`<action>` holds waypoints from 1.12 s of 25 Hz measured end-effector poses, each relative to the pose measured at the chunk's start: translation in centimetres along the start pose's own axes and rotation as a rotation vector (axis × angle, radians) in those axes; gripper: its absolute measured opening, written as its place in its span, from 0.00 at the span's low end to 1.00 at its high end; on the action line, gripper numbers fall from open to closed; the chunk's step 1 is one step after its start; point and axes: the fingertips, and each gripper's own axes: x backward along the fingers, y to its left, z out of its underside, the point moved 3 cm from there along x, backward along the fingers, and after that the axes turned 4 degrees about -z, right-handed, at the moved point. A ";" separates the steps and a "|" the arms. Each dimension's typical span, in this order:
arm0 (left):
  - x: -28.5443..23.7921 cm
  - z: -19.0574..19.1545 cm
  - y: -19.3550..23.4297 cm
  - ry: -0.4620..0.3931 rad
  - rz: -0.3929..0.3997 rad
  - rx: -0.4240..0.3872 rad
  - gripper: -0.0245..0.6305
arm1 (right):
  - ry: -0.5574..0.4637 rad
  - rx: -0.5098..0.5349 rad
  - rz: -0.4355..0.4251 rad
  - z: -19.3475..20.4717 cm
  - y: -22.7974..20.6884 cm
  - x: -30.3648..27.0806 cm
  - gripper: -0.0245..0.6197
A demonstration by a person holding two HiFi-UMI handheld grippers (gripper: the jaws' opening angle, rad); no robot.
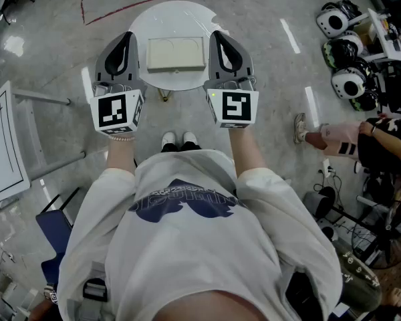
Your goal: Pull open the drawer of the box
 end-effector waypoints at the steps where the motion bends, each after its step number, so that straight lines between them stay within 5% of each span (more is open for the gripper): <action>1: -0.1 0.0 0.1 0.000 -0.002 0.000 0.05 | 0.006 0.001 0.002 0.1 -0.1 -0.1 0.03; 13: 0.0 0.2 0.6 0.008 -0.027 0.013 0.05 | 0.035 -0.001 -0.011 0.7 0.0 -0.3 0.03; 21: -0.2 3.5 1.7 0.123 -0.028 0.102 0.05 | 0.058 -0.227 -0.047 3.6 -1.8 -0.1 0.04; 23: -0.4 4.9 2.0 0.165 -0.012 0.131 0.08 | 0.103 -0.279 -0.043 5.4 -2.2 -0.2 0.17; 28: -1.1 8.0 2.0 0.249 0.019 0.166 0.26 | 0.233 -0.342 0.004 10.4 -3.2 0.0 0.32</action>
